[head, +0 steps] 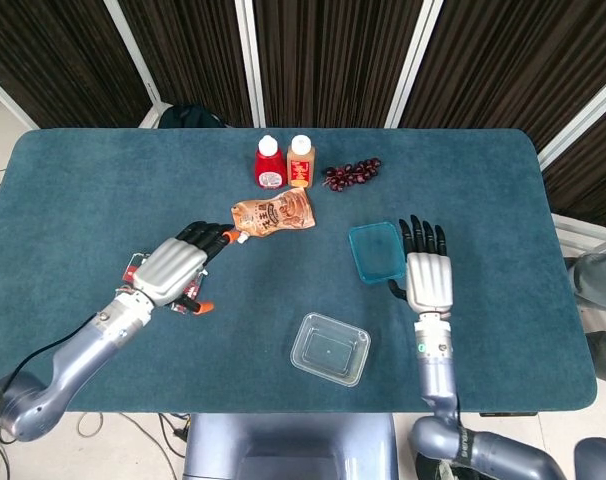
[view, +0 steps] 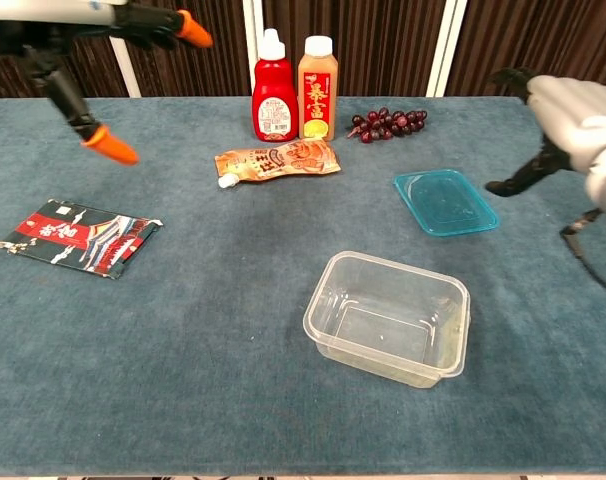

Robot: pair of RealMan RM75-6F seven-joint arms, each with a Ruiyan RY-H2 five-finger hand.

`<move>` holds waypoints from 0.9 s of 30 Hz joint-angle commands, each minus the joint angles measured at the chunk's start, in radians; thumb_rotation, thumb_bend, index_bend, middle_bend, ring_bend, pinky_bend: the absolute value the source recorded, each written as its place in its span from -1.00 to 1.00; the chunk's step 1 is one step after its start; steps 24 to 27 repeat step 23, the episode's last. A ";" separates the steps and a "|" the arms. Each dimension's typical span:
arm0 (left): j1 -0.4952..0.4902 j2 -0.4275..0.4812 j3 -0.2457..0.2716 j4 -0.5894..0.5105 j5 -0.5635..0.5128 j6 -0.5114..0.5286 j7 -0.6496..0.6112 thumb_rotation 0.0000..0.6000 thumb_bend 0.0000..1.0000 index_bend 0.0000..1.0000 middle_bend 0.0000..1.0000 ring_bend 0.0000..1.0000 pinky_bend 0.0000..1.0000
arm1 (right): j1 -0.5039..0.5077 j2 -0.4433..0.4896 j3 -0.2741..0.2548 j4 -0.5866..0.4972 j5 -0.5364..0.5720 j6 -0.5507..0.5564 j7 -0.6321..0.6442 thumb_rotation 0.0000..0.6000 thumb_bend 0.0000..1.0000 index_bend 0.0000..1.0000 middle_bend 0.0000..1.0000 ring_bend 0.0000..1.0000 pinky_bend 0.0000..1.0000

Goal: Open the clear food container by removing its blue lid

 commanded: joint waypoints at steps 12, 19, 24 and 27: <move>0.441 0.047 0.215 -0.051 0.251 0.516 0.164 1.00 -1.00 -1.00 -1.00 -1.00 -0.90 | -0.283 0.526 -0.277 -0.386 -0.240 0.089 0.243 1.00 -0.53 -1.00 -1.00 -1.00 -1.00; 0.632 0.005 0.259 0.122 0.357 0.717 0.135 1.00 -1.00 -1.00 -1.00 -1.00 -0.91 | -0.401 0.635 -0.395 -0.315 -0.402 0.204 0.386 1.00 -0.53 -1.00 -1.00 -1.00 -1.00; 0.719 -0.066 0.236 0.264 0.387 0.821 0.082 1.00 -1.00 -1.00 -1.00 -1.00 -0.95 | -0.435 0.651 -0.410 -0.215 -0.427 0.242 0.451 1.00 -0.53 -1.00 -1.00 -1.00 -1.00; 0.719 -0.066 0.236 0.264 0.387 0.821 0.082 1.00 -1.00 -1.00 -1.00 -1.00 -0.95 | -0.435 0.651 -0.410 -0.215 -0.427 0.242 0.451 1.00 -0.53 -1.00 -1.00 -1.00 -1.00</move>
